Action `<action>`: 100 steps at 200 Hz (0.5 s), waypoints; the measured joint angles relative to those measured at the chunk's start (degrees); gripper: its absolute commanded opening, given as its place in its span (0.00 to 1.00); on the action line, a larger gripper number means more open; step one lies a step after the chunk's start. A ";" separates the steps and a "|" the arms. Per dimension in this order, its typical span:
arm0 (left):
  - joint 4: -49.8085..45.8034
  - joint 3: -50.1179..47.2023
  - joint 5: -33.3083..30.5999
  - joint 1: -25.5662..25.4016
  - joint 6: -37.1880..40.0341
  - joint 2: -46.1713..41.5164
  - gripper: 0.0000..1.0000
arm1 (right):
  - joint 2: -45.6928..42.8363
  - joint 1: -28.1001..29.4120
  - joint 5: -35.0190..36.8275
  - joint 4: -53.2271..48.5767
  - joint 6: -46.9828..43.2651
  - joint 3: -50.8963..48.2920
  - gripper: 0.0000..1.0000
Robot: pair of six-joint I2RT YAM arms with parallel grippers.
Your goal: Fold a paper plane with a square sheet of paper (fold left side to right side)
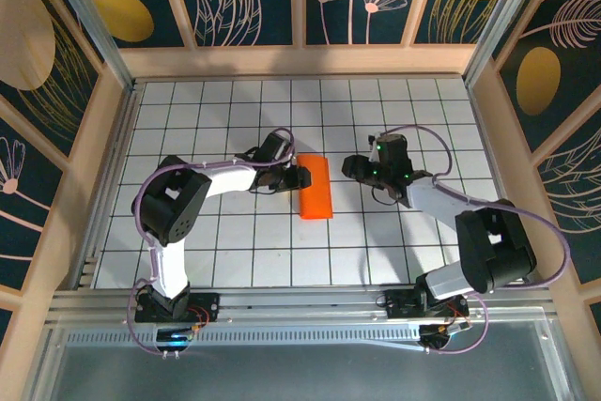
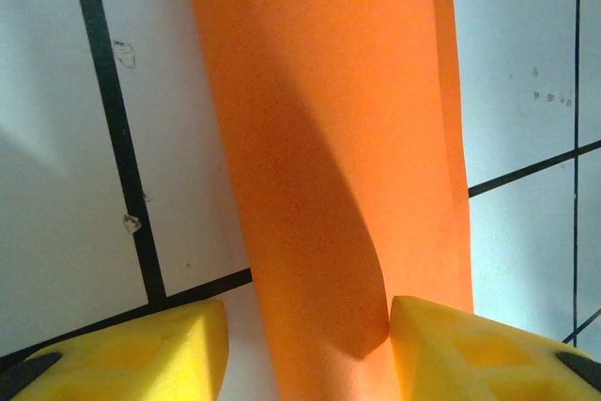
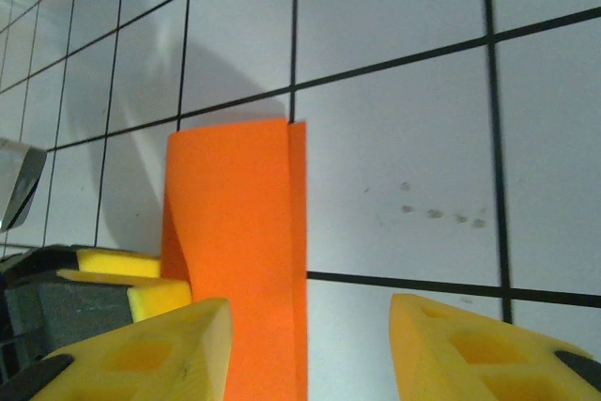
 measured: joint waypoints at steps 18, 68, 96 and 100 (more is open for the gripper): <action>-1.92 1.38 -0.09 -0.07 0.44 0.70 0.51 | -0.63 -0.13 1.07 -0.07 0.00 -0.26 0.49; -7.45 5.38 -0.96 -0.42 2.12 2.58 0.52 | -0.72 -0.20 1.81 -0.37 0.00 -0.61 0.49; -9.40 6.78 -1.40 -0.61 2.91 3.21 0.53 | -0.72 -0.24 1.84 -0.39 0.00 -0.81 0.49; -9.64 6.97 -1.51 -0.63 2.99 3.30 0.53 | -0.72 -0.26 1.84 -0.42 0.00 -0.83 0.49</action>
